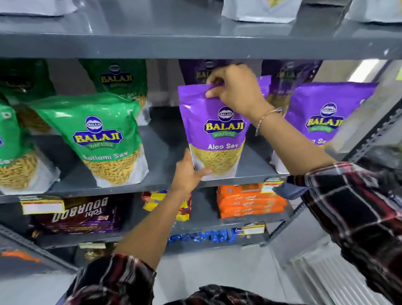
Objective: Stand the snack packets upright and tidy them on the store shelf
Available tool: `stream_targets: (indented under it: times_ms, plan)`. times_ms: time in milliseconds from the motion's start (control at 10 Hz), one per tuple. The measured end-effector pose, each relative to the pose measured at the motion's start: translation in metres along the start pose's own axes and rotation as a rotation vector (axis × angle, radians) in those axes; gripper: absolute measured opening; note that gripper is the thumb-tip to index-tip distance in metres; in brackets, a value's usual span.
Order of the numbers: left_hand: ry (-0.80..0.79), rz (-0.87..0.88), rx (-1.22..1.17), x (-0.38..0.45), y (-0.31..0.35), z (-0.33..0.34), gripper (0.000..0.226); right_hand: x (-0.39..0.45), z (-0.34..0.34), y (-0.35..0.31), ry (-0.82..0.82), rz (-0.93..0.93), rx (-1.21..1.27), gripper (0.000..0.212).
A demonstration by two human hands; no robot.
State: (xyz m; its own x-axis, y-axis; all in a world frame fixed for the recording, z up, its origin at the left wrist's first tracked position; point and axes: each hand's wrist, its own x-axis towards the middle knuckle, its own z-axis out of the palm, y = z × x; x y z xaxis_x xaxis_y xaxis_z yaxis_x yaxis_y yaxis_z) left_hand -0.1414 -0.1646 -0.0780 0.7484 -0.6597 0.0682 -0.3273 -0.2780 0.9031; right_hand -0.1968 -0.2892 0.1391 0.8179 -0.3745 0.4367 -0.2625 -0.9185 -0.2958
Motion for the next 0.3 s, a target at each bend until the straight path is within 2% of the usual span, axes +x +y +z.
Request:
stream_targets:
  times_ms: [100, 200, 300]
  plan:
    - [-0.026, -0.009, 0.047, -0.002, 0.007, 0.000, 0.079, -0.006, 0.002, -0.002, 0.041, -0.014, 0.045, 0.023]
    - [-0.088, 0.002, 0.026, -0.007, 0.014, -0.006, 0.081, -0.018, 0.002, -0.002, 0.128, -0.082, -0.048, 0.036]
    - [-0.007, 0.070, -0.022, -0.021, 0.014, -0.013, 0.073, -0.056, 0.023, -0.010, 0.264, -0.146, -0.100, 0.031]
